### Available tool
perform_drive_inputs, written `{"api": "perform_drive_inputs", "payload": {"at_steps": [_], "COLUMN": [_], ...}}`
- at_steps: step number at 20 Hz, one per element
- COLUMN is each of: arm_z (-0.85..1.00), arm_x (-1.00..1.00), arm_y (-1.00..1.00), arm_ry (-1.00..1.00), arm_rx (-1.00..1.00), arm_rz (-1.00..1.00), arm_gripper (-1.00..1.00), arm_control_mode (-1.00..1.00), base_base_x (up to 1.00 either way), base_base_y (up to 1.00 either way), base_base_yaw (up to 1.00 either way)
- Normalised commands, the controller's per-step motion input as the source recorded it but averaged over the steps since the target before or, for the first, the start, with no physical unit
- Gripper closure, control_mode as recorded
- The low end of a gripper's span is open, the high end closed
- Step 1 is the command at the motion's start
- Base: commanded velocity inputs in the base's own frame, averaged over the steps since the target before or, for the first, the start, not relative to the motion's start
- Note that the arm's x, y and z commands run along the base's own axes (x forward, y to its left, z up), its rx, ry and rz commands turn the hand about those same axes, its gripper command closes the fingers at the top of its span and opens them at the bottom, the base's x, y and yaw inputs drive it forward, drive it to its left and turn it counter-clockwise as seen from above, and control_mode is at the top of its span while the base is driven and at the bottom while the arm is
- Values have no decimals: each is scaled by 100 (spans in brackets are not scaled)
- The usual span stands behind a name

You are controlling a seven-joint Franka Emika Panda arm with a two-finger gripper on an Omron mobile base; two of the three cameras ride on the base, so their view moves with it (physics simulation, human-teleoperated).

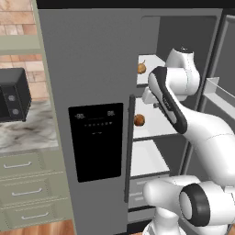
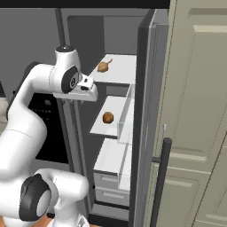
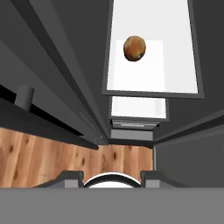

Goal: Pick onion from the fridge and place it on the plate on the counter.

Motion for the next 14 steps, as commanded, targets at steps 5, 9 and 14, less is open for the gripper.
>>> {"api": "perform_drive_inputs", "payload": {"at_steps": [5, 9, 14], "arm_z": [0, 9, 24], "arm_x": [-6, -6, -4], "arm_y": [-2, -26, -40], "arm_ry": [0, 0, -4], "arm_rx": [0, 0, 0], "arm_rz": [0, 0, 0], "arm_gripper": [-100, -100, -100], "arm_control_mode": [-100, -100, -100], "base_base_x": [0, 0, 0], "base_base_y": [0, 0, 0], "base_base_yaw": [0, 0, 0]}}
